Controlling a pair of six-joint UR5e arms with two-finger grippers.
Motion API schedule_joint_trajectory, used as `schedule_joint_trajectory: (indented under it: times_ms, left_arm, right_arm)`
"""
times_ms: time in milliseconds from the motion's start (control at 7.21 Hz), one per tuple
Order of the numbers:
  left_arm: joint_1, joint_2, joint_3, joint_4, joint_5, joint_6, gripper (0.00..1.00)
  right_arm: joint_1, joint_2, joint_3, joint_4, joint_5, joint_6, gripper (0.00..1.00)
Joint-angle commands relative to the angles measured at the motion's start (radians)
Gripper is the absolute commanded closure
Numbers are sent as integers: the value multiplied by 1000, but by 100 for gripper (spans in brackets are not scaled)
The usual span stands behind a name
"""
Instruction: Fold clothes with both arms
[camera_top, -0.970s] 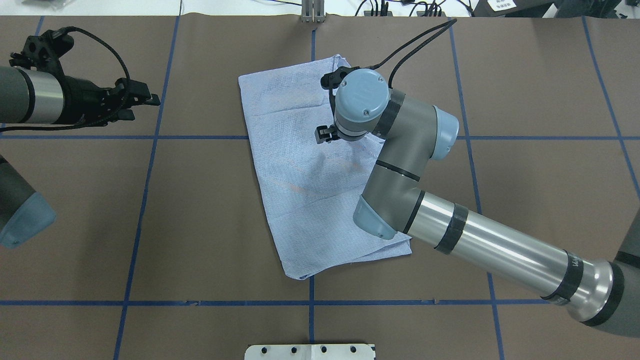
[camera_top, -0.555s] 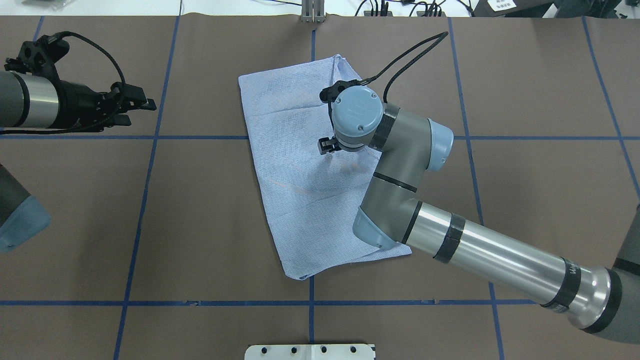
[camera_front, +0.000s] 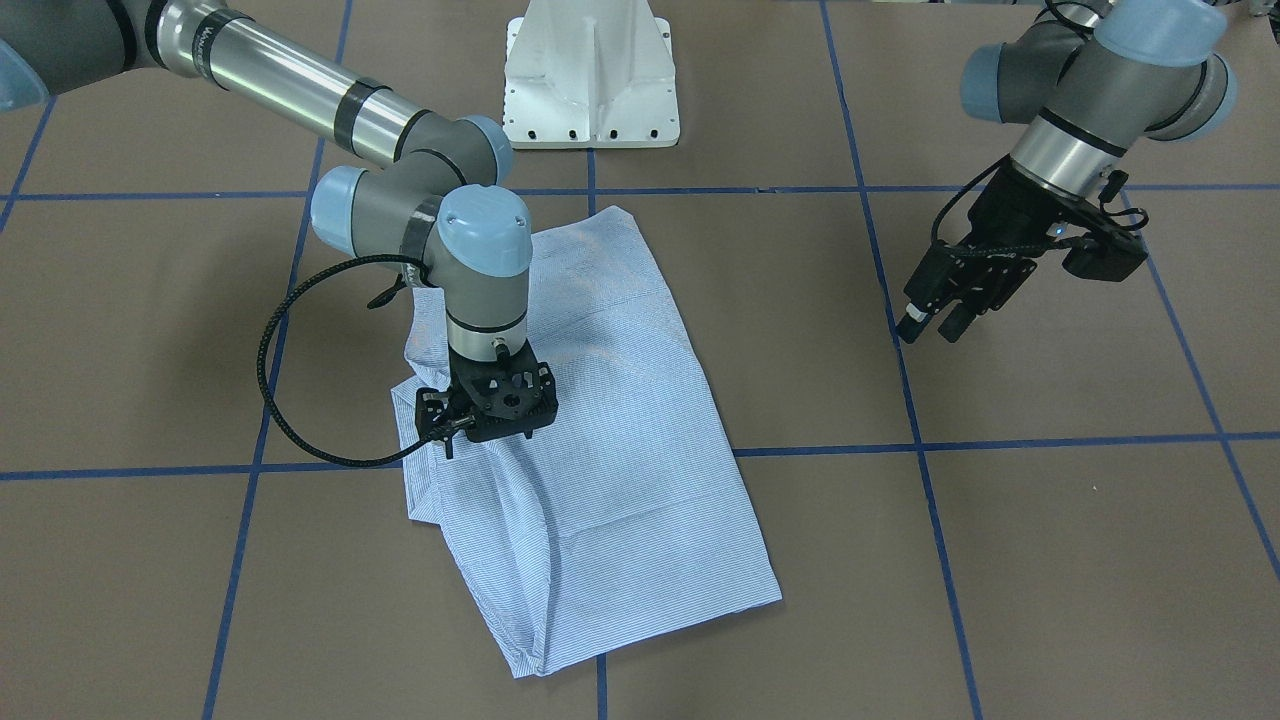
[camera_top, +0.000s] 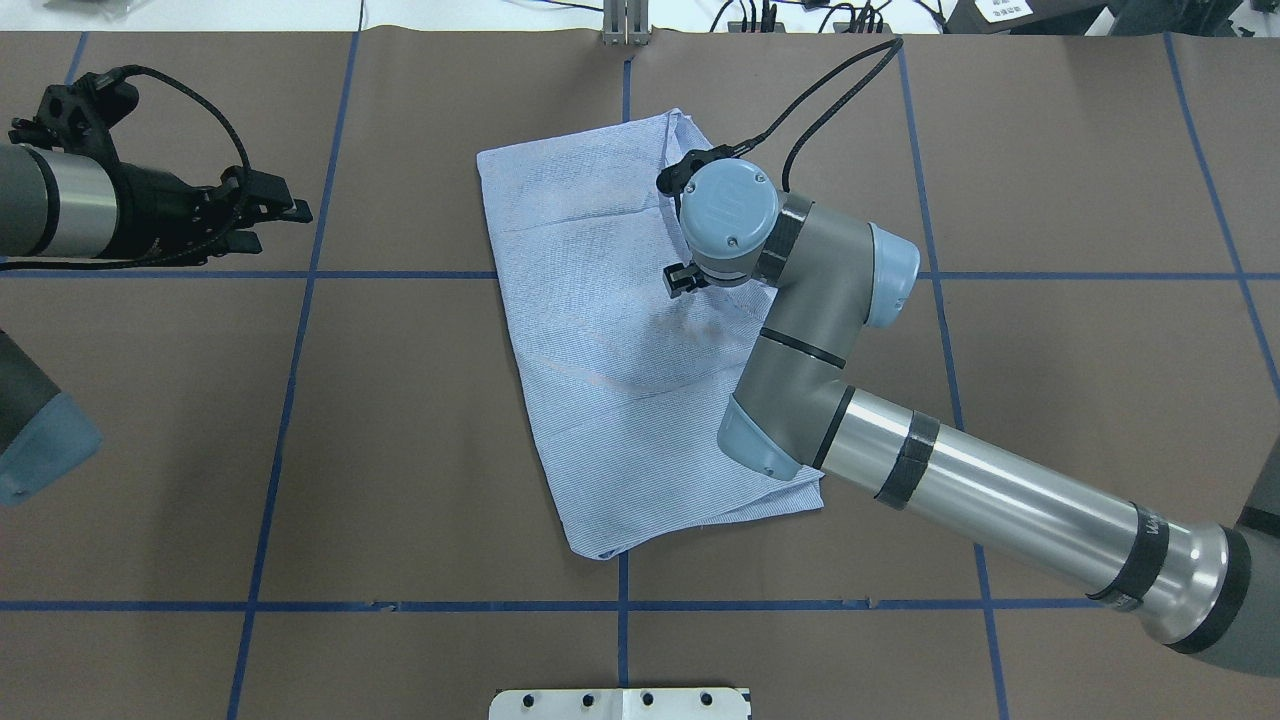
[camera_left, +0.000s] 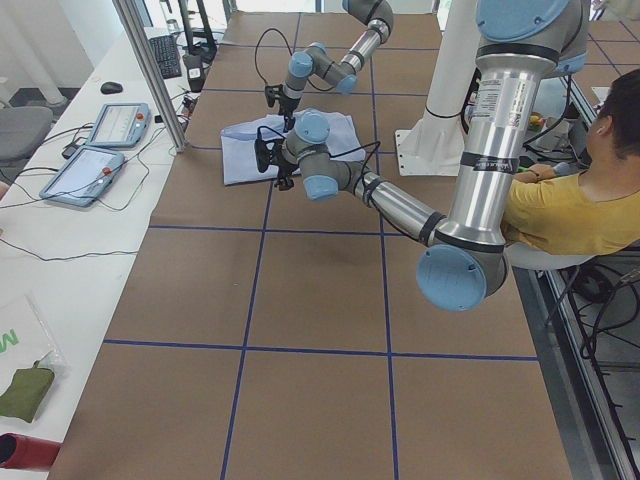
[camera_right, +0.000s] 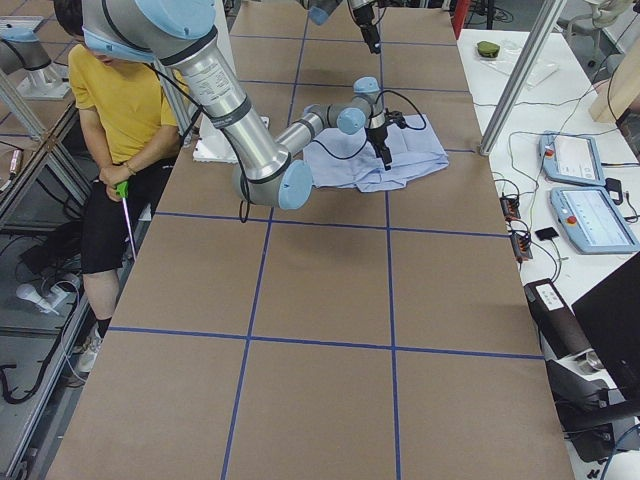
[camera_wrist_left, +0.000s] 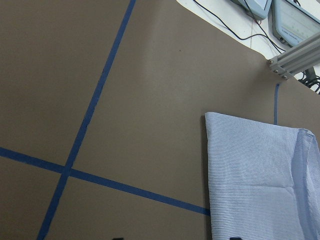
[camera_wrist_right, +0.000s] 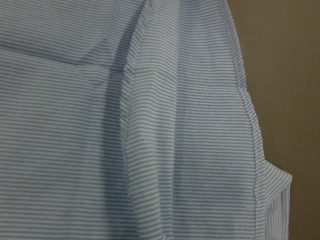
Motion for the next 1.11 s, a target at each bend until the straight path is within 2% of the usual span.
schedule_joint_trajectory:
  times_ms: [0, 416, 693, 970]
  left_arm:
    - [-1, 0, -2, 0, -2, 0, 24]
    - [-2, 0, -3, 0, 0, 0, 24]
    - [-2, 0, -3, 0, -2, 0, 24]
    - [-2, 0, -5, 0, -2, 0, 24]
  right_arm:
    - [60, -34, -1, 10, 14, -85, 0]
    - [161, -105, 37, 14, 73, -208, 0]
    - [171, -204, 195, -4, 73, -196, 0]
    - [125, -237, 311, -20, 73, 54, 0]
